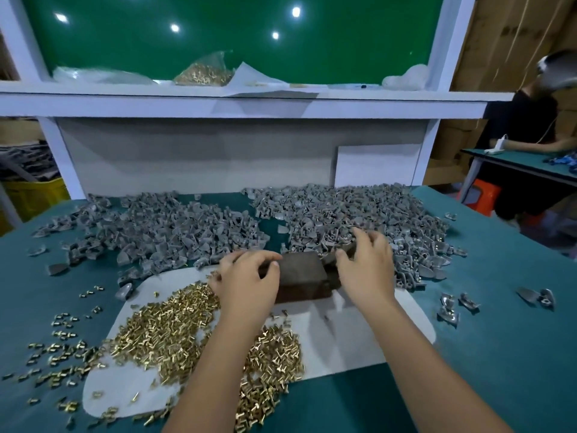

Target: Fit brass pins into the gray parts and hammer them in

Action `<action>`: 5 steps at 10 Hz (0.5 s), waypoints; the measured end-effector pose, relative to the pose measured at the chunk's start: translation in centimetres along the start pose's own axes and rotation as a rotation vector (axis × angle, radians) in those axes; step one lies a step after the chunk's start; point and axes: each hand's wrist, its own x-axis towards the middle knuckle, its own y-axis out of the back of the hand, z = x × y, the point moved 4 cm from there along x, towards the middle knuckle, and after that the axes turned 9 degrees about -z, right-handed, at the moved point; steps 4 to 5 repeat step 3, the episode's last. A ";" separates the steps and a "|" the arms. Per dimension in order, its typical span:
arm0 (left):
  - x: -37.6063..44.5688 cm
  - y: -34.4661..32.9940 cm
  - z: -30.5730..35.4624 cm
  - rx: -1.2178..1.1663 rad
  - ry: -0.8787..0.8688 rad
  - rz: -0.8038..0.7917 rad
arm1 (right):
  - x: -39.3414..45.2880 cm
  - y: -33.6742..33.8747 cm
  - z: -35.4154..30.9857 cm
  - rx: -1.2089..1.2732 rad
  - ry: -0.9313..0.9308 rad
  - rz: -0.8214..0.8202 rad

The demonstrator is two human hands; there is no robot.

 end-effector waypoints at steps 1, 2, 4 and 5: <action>-0.5 0.5 1.6 0.097 -0.116 -0.102 | -1.9 3.1 -0.3 0.046 0.059 0.049; -1.6 2.2 3.4 0.023 -0.161 -0.112 | -3.7 8.2 -2.6 0.173 0.161 0.115; -3.4 4.3 3.2 -0.182 -0.096 0.018 | -6.2 14.9 -5.1 0.494 0.295 0.160; -3.4 4.3 3.2 -0.182 -0.096 0.018 | -6.2 14.9 -5.1 0.494 0.295 0.160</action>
